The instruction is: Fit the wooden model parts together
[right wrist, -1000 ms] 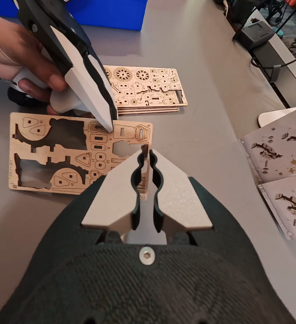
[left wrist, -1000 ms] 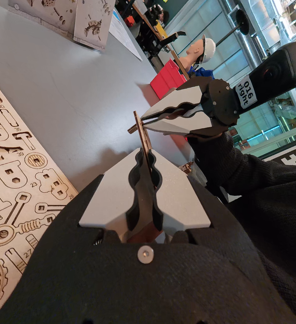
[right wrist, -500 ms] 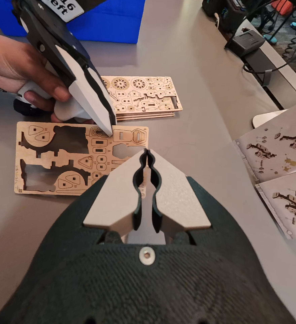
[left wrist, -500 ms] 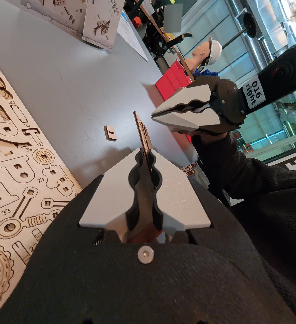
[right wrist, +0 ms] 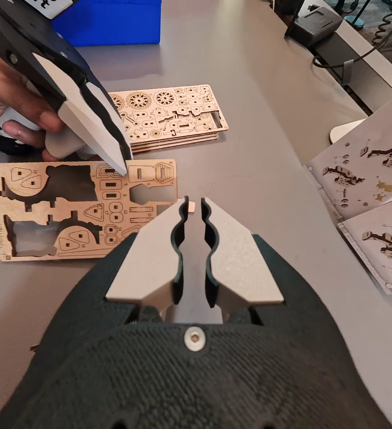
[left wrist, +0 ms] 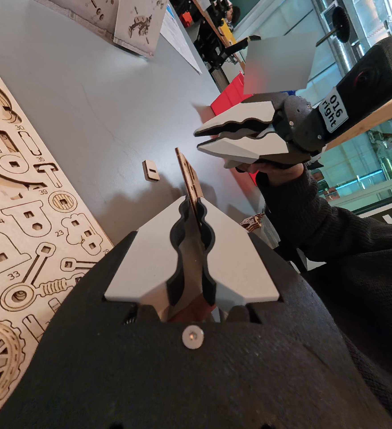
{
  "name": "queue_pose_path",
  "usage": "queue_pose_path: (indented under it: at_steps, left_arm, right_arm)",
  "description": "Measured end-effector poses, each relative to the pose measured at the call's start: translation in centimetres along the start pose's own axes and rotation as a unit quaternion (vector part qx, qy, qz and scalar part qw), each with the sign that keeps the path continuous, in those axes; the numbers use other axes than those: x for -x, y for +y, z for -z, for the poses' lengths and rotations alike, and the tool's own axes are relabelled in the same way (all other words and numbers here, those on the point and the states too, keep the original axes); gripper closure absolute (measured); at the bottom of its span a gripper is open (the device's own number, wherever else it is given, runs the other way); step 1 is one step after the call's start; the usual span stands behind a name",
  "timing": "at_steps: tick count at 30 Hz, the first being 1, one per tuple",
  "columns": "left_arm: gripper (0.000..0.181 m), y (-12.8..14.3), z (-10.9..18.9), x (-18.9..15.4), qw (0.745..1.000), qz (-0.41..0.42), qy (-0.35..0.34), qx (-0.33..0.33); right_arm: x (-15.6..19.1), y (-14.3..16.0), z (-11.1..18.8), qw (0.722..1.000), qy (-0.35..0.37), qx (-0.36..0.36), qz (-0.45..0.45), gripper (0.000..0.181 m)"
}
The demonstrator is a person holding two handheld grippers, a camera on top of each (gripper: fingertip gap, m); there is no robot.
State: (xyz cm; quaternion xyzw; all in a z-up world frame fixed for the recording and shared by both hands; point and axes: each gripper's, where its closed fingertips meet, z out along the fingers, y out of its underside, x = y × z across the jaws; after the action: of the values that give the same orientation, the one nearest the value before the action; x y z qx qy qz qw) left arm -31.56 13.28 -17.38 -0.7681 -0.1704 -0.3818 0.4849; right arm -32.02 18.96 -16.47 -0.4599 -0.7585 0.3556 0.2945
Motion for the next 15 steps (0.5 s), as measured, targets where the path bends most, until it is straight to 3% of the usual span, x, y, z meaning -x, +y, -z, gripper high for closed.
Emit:
queue_pose_path:
  at_steps: [7, 15]
  left_arm:
    - [0.178, -0.3, 0.6, 0.4, 1.000, 0.007, -0.004, -0.005]
    - [0.178, 0.8, 0.4, 0.6, 0.999, 0.000, -0.018, 0.034]
  right_arm:
    - [-0.5, 0.6, -0.2, 1.000, -0.009, 0.003, -0.028, 0.170]
    - [-0.6, 1.9, -0.7, 0.999, -0.013, 0.032, -0.028, 0.165]
